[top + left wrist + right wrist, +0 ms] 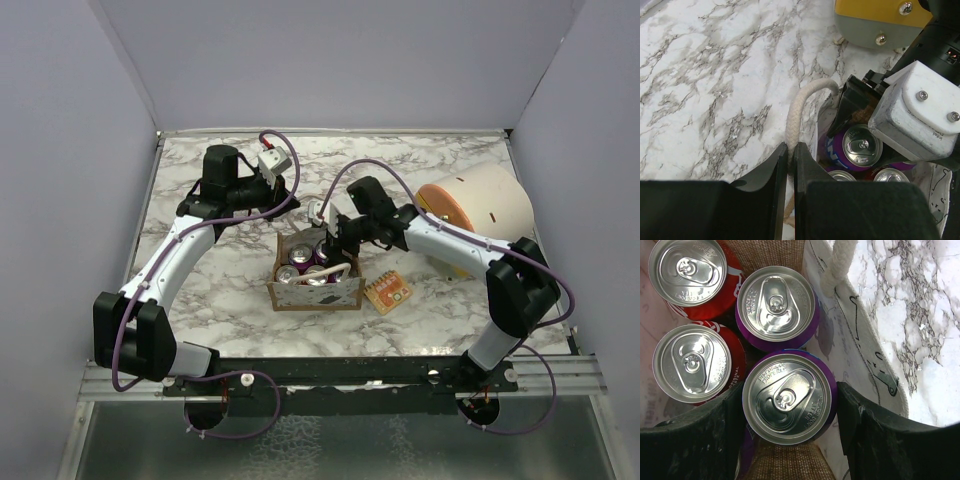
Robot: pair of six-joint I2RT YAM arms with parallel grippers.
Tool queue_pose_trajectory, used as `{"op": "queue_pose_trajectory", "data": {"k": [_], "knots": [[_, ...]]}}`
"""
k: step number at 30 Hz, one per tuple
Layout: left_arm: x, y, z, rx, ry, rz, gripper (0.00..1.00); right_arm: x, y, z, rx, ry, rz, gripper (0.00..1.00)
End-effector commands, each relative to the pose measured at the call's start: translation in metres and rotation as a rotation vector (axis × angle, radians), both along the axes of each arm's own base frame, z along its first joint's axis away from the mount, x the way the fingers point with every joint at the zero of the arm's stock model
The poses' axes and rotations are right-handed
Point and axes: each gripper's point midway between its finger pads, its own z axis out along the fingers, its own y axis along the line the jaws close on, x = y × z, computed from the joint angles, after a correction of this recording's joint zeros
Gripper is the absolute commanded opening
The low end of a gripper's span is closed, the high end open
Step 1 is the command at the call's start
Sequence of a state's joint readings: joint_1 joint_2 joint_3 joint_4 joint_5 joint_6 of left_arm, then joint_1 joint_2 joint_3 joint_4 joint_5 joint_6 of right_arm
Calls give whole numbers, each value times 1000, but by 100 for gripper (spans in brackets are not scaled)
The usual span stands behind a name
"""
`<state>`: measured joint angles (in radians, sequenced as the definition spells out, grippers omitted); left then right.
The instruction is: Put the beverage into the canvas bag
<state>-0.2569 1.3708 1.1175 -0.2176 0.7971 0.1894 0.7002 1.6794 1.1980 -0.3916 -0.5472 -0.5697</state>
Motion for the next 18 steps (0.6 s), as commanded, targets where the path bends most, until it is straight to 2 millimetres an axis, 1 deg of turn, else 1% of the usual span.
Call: {"op": "queue_pose_trajectory", "data": {"k": [1, 9, 15, 18], "knots": [[-8, -4, 12, -21, -35, -39, 0, 11, -9, -4, -60, -56, -53, 51], [-9, -4, 12, -22, -35, -40, 0, 14, -10, -20, -122, -71, -76, 52], [-9, -5, 12, -23, -35, -42, 0, 19, -18, -35, -183, -81, -101, 52], [-9, -5, 12, -23, -34, -43, 0, 22, -23, -38, -211, -97, -113, 52]]}}
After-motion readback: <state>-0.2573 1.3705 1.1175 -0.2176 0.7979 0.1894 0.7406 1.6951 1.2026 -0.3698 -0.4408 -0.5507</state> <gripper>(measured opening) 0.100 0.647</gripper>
